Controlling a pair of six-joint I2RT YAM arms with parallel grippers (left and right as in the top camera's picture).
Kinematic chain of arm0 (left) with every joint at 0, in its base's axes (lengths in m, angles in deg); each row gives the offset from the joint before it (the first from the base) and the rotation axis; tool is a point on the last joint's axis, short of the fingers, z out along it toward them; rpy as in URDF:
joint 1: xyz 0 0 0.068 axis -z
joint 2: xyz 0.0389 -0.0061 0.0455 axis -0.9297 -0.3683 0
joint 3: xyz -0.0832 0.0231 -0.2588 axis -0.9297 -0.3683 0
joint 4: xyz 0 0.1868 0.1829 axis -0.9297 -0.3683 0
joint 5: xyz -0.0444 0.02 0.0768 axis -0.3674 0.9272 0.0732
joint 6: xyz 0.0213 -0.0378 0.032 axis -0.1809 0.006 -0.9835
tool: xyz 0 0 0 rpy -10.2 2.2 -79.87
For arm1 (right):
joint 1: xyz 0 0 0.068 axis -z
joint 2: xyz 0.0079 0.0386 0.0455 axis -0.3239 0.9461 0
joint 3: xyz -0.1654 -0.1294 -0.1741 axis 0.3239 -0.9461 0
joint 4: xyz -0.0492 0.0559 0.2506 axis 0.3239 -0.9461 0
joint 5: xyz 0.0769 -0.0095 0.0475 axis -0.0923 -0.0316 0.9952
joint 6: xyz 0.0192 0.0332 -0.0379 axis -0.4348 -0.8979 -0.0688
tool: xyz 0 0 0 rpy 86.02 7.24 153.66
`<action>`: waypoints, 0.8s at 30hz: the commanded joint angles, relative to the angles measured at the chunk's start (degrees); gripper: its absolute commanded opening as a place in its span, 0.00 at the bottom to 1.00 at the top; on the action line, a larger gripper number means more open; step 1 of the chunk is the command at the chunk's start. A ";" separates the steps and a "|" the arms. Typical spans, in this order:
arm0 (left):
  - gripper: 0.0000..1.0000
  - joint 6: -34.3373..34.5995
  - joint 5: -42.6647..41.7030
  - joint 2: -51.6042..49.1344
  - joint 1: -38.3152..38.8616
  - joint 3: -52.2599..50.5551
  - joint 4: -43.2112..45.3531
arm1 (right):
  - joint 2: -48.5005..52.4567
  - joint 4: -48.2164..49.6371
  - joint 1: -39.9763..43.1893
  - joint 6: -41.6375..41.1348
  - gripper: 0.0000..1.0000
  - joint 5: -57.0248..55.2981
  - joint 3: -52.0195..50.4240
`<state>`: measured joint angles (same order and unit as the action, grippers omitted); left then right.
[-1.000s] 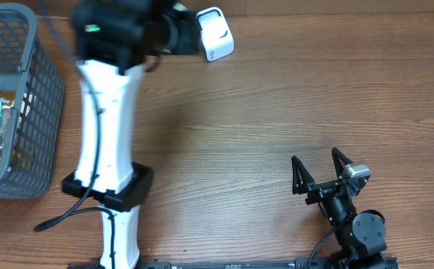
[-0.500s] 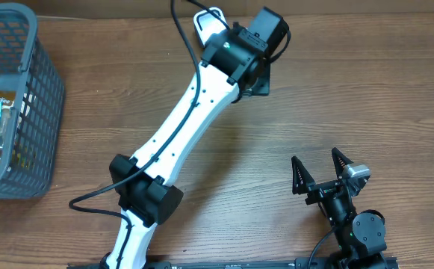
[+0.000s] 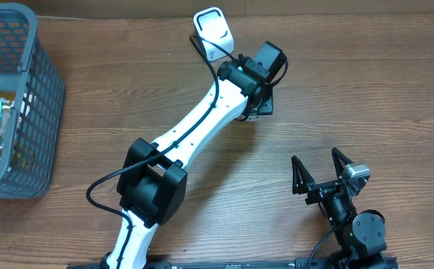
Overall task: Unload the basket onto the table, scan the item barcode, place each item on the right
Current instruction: 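Carry the held items with the left gripper toward the white scanner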
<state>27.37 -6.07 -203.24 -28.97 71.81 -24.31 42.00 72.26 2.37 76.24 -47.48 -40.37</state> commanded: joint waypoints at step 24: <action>0.56 3.02 3.21 0.94 6.62 -8.90 10.49 | -0.55 0.22 0.22 0.00 1.00 0.09 -0.59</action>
<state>28.96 -4.49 -203.24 -23.33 63.85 -15.26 42.00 72.33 2.37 76.24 -47.45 -40.37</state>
